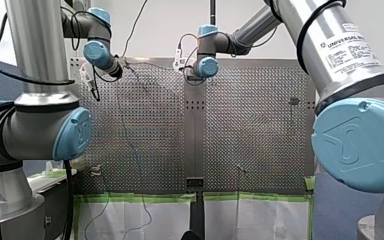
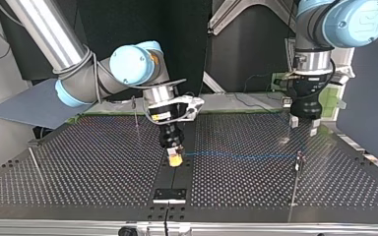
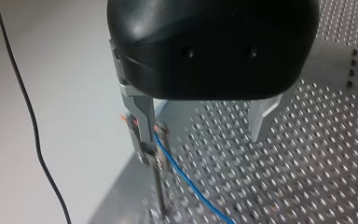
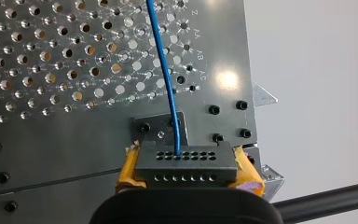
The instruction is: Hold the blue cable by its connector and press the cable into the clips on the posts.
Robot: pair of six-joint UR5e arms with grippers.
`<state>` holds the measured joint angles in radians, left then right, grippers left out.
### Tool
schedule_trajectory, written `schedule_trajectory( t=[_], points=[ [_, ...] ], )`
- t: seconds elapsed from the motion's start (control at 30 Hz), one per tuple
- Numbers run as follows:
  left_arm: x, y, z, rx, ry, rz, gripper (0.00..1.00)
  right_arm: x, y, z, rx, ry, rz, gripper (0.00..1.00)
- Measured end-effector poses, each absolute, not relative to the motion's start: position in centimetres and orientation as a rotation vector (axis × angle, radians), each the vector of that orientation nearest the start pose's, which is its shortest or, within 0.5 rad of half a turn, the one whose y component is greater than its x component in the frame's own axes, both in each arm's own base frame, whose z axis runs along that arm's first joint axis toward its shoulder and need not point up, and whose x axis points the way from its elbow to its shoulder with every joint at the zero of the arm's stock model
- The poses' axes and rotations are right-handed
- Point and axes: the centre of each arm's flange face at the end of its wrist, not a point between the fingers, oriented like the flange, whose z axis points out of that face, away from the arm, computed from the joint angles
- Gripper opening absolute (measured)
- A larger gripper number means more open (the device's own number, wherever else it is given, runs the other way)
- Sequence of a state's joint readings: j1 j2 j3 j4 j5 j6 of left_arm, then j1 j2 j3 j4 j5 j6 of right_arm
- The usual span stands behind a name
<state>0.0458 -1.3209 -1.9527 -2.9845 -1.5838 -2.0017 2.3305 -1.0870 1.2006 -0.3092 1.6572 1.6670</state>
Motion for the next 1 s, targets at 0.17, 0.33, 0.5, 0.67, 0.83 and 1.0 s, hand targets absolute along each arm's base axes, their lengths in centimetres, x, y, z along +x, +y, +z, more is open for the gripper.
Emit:
schedule_trajectory(
  t=[0.17, 0.33, 0.5, 0.67, 0.83, 1.0],
  points=[
    [38.7, -11.7, 43.6, -0.311, 1.486, -0.293, 1.0, 57.4, -42.5, 41.4, 1.474, -0.833, 1.884, 0.0],
    [39.0, -11.8, 44.4, -0.247, 1.479, -0.287, 1.0, 56.8, -42.9, 41.2, 1.453, -0.87, 1.854, 0.0],
    [40.2, -11.9, 44.9, -0.193, 1.493, -0.275, 1.0, 56.4, -43.3, 41.1, 1.431, -0.899, 1.833, 0.0],
    [41.2, -11.7, 45.1, -0.185, 1.519, -0.235, 1.0, 56.0, -43.7, 41.1, 1.413, -0.917, 1.817, 0.0],
    [40.7, -11.4, 46.2, -0.185, 1.526, -0.169, 1.0, 55.8, -44.0, 41.1, 1.405, -0.925, 1.809, 0.0],
    [40.3, -11.1, 46.1, -0.186, 1.549, -0.099, 1.0, 55.7, -44.0, 41.0, 1.405, -0.929, 1.804, 0.0]
  ],
)
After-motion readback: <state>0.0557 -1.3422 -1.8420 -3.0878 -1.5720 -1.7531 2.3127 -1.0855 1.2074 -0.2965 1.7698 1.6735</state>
